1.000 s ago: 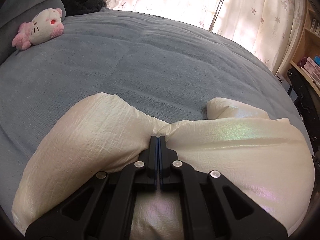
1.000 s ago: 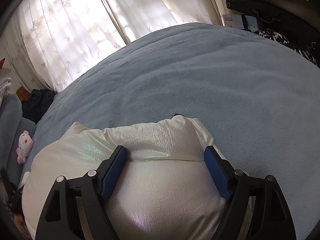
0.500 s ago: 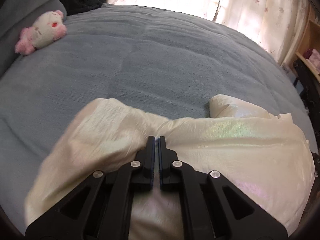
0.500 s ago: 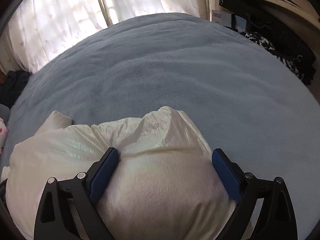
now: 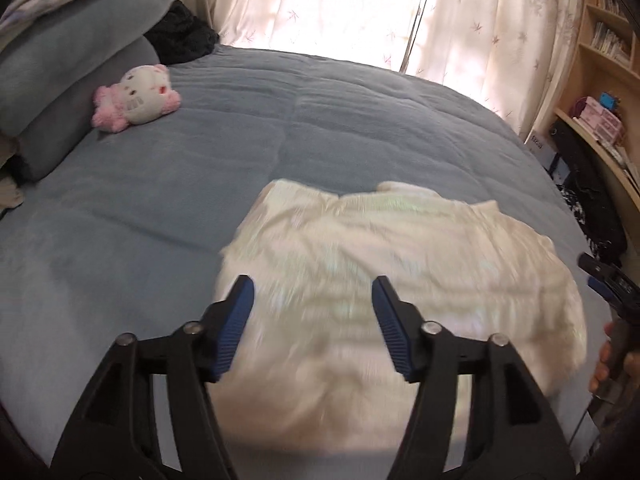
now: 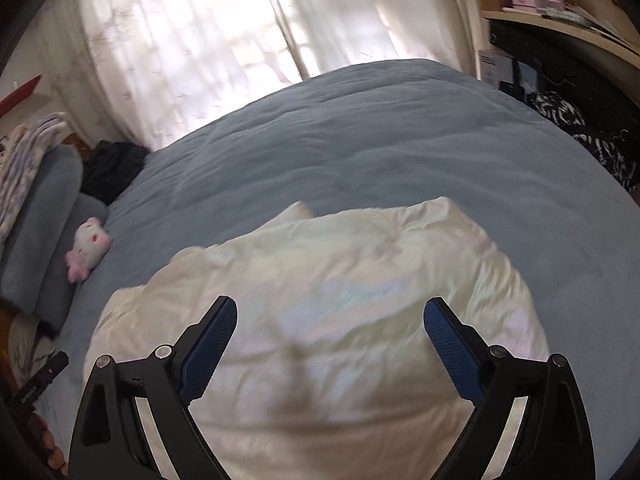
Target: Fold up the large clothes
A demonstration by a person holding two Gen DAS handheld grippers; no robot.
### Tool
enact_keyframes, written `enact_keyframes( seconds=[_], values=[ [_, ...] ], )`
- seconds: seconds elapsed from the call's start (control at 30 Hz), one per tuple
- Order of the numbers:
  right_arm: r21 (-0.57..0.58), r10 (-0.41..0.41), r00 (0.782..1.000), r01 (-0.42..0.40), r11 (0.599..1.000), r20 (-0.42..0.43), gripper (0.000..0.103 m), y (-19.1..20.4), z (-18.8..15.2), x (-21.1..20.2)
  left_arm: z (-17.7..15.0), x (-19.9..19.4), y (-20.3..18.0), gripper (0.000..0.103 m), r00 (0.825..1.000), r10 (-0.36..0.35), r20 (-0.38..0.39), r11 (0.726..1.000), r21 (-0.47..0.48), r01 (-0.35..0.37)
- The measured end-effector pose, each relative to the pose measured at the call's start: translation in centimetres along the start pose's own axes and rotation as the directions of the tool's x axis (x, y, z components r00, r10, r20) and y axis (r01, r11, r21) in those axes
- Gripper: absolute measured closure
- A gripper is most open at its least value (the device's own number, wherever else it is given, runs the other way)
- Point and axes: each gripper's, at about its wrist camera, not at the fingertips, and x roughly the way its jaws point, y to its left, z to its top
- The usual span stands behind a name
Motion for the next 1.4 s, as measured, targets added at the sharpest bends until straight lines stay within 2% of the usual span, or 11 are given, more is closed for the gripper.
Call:
enact_keyframes(
  seconds=[0.2,0.3,0.4,0.53,0.67,0.77,0.93,1.07,1.17,1.27,1.4],
  values=[
    [-0.048,0.095,0.995,-0.095,0.994,0.005,0.007,3.4,-5.7,-4.7,-6.5,-6.5,3.3,0.043,0.992,-0.129,0.001,0.989,-0.065,0.129],
    [-0.089,0.129,0.992,-0.127,0.988,0.013,0.007,4.8,-8.8,-6.6,-10.1,-7.4,4.4,0.037,0.985,-0.174,-0.015,0.976,-0.137,0.171],
    [-0.098,0.147,0.989,-0.146,0.984,0.004,0.007,5.7,-11.4,-6.9,-13.2,-5.7,4.5,0.037,0.971,-0.236,-0.047,0.953,-0.207,0.222],
    [-0.08,0.201,0.979,-0.203,0.976,-0.041,0.007,6.0,-13.8,-6.0,-16.0,-2.2,5.5,0.038,0.934,-0.355,-0.036,0.885,-0.336,0.323],
    [-0.098,0.214,0.975,-0.218,0.971,-0.054,0.008,6.2,-14.6,-4.6,-17.0,1.4,6.5,0.038,0.927,-0.375,-0.011,0.843,-0.421,0.335],
    [-0.099,0.241,0.968,-0.247,0.964,-0.065,0.008,6.3,-14.3,-3.1,-16.9,3.7,7.4,0.038,0.917,-0.398,-0.008,0.805,-0.483,0.345],
    [-0.075,0.272,0.959,-0.278,0.958,-0.081,0.015,7.0,-13.0,0.1,-15.2,7.2,8.3,0.037,0.913,-0.408,-0.003,0.765,-0.547,0.34],
    [-0.054,0.289,0.953,-0.294,0.954,-0.086,0.015,7.7,-11.2,2.5,-13.8,9.1,8.2,0.037,0.921,-0.389,0.002,0.767,-0.553,0.325],
    [-0.059,0.269,0.962,-0.272,0.96,-0.051,0.016,8.4,-9.4,3.6,-12.8,10.3,7.9,0.036,0.93,-0.367,0.007,0.774,-0.552,0.31],
    [-0.089,0.24,0.971,-0.239,0.967,0.004,0.03,9.6,-7.0,4.7,-12.3,10.6,7.8,0.035,0.935,-0.353,0.023,0.778,-0.548,0.307],
    [-0.151,0.131,0.991,-0.124,0.981,0.037,0.06,11.9,-4.5,7.9,-12.0,11.1,7.6,0.035,0.94,-0.336,0.052,0.782,-0.542,0.309]
  ],
)
